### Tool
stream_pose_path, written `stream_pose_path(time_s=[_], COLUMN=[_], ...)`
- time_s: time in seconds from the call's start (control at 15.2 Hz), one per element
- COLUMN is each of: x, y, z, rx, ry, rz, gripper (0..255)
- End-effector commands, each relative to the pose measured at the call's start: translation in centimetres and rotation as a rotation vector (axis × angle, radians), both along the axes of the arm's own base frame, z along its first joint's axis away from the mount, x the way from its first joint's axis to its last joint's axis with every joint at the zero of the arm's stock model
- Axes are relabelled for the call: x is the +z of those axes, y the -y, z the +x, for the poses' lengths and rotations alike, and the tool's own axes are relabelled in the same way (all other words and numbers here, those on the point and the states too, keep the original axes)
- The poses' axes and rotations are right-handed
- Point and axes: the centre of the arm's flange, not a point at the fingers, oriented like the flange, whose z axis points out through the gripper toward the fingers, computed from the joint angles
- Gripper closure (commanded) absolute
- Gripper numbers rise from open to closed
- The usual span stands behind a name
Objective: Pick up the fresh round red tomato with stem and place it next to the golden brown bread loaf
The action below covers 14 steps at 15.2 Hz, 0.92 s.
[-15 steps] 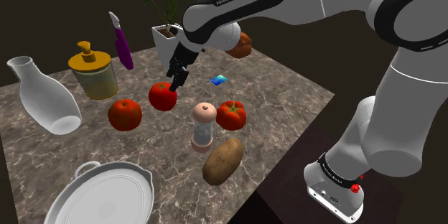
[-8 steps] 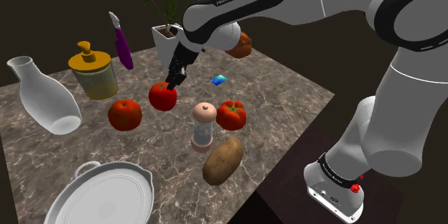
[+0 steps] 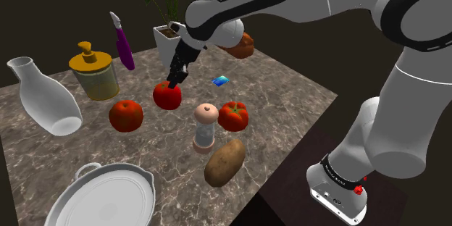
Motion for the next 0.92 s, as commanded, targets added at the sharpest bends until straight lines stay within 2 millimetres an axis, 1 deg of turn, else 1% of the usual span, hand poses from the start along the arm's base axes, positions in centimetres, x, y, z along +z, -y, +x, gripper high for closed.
stream_pose_path(time_s=[0.0,0.86], x=[1.0,7.8], y=[-0.1,-0.1], z=[-0.1,-0.1], rx=[0.0,0.0], ry=[0.0,0.0], rz=[0.0,0.0], gripper=[255,255])
